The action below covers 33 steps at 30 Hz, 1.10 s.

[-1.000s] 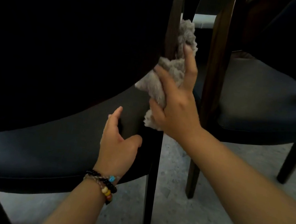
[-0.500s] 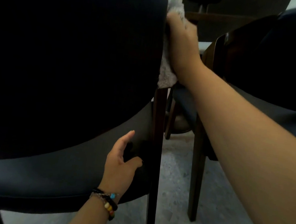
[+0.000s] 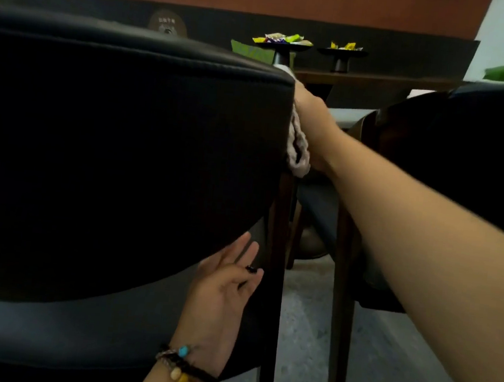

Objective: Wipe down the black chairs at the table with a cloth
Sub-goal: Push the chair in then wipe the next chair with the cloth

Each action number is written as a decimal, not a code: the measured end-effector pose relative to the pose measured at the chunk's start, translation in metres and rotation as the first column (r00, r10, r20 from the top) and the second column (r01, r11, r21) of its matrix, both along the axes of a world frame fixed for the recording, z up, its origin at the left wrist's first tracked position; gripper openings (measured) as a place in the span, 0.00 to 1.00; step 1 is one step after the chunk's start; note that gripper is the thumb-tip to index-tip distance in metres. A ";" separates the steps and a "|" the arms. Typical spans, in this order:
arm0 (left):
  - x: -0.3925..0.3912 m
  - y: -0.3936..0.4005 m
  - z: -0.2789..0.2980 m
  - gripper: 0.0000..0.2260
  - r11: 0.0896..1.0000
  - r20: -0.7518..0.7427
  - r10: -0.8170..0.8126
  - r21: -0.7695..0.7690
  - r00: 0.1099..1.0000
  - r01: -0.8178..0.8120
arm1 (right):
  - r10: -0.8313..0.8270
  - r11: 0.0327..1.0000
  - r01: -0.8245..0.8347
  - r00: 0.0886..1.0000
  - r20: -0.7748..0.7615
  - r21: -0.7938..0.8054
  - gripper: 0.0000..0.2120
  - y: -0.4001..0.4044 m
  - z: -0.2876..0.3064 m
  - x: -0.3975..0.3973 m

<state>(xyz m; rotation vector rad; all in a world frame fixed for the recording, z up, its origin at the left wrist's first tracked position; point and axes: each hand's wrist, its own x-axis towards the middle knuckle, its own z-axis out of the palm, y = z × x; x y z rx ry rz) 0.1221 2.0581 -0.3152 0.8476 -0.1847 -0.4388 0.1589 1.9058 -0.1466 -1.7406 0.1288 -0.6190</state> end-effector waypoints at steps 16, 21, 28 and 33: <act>-0.003 0.007 0.023 0.20 0.914 -0.060 -0.074 -0.404 0.995 0.044 | 0.006 0.982 -0.064 0.950 0.311 0.176 0.17 0.020 0.010 -0.015; -0.013 0.015 0.033 0.18 0.893 -0.061 -0.110 -0.445 0.992 0.071 | -0.063 0.980 -0.054 0.829 0.556 0.192 0.09 0.042 -0.007 -0.039; -0.025 0.030 0.052 0.10 0.925 -0.281 0.280 -0.178 0.918 -0.337 | -0.362 0.870 0.205 0.883 0.299 0.448 0.13 0.074 -0.100 -0.046; -0.027 0.062 0.043 0.09 0.923 -0.278 0.325 -0.113 0.904 -0.367 | -0.328 0.928 0.202 0.841 0.430 0.313 0.20 0.107 -0.097 -0.065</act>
